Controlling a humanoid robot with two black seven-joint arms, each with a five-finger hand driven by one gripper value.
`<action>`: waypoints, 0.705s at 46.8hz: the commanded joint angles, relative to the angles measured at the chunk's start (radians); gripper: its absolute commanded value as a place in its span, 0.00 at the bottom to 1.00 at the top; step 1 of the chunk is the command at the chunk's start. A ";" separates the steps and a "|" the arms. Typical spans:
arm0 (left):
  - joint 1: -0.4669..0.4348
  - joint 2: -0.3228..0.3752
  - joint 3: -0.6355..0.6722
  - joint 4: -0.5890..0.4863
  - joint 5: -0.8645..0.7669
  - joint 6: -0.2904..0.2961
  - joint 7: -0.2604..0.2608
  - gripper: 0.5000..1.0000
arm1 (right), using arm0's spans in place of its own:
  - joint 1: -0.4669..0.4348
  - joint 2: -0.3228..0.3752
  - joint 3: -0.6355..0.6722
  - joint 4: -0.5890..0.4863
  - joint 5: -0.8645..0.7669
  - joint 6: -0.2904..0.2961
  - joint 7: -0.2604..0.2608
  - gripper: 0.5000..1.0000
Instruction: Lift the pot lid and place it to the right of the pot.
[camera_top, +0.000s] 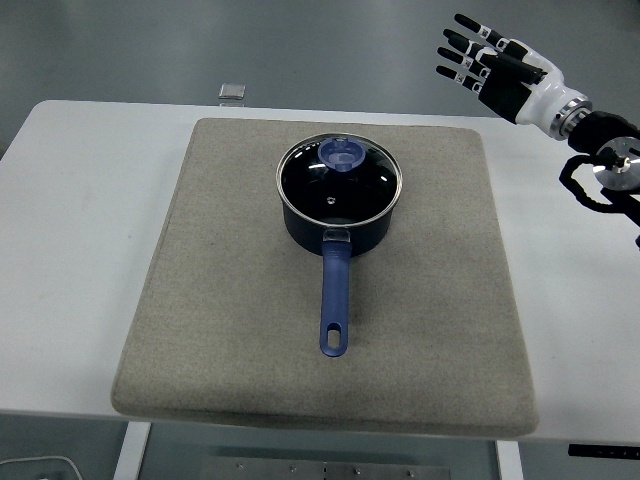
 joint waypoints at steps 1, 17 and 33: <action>0.000 0.000 0.000 0.001 0.000 0.002 0.000 1.00 | 0.000 0.001 0.000 0.000 0.000 0.000 0.000 0.81; -0.008 0.000 0.002 0.000 0.000 0.000 -0.001 1.00 | 0.000 0.002 0.000 0.000 0.000 0.007 0.002 0.81; -0.011 0.000 0.002 0.000 0.000 0.000 -0.001 1.00 | 0.011 0.005 0.008 0.000 -0.101 0.011 0.011 0.81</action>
